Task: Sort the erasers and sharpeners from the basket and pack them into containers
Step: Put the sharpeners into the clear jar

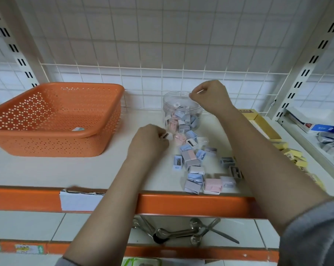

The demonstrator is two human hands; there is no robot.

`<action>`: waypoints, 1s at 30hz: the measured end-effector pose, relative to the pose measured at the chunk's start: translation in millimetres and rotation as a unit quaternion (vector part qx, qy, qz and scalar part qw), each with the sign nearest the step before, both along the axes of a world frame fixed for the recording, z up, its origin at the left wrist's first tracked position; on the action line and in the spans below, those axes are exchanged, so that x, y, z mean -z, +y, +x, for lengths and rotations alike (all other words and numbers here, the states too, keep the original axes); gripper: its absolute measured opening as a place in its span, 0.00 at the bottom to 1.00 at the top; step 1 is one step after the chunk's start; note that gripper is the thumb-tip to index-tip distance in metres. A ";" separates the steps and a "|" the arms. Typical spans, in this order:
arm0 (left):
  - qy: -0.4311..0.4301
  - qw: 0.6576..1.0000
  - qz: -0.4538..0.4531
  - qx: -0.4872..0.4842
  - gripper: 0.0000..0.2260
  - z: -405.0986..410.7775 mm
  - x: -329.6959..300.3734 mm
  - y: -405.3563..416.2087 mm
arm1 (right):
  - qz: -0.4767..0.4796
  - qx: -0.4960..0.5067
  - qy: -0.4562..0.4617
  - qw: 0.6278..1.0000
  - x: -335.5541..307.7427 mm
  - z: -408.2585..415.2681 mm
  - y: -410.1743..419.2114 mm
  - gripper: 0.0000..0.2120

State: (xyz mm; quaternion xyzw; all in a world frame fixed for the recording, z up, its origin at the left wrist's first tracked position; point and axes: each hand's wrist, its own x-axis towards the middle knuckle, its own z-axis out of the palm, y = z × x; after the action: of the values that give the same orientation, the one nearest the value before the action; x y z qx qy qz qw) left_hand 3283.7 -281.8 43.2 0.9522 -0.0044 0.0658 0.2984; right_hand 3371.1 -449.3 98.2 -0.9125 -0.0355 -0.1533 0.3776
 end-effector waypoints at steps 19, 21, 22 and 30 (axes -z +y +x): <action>-0.091 0.993 0.030 0.066 0.15 98.9 -62.0 -12.0 | -0.081 -0.039 0.156 0.984 51.5 -128.6 -2.3 0.18; -0.106 0.992 0.024 0.059 0.14 92.3 -61.5 -10.0 | -0.102 -0.029 0.161 0.981 50.3 -126.8 3.7 0.18; -0.114 0.992 0.010 0.053 0.14 86.9 -60.9 -8.9 | -0.108 -0.024 0.163 0.980 50.0 -125.5 6.4 0.19; -0.173 0.979 -0.107 0.022 0.10 16.8 -45.0 7.1 | -0.047 -0.022 0.140 0.989 55.0 -122.8 7.8 0.09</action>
State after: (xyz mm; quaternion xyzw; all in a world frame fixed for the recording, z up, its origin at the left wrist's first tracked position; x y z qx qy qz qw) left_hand 3300.5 -274.7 88.2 0.8888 -0.0694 0.2230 0.3943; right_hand 3248.2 -441.5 43.2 -0.9408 -0.0097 -0.0137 0.3386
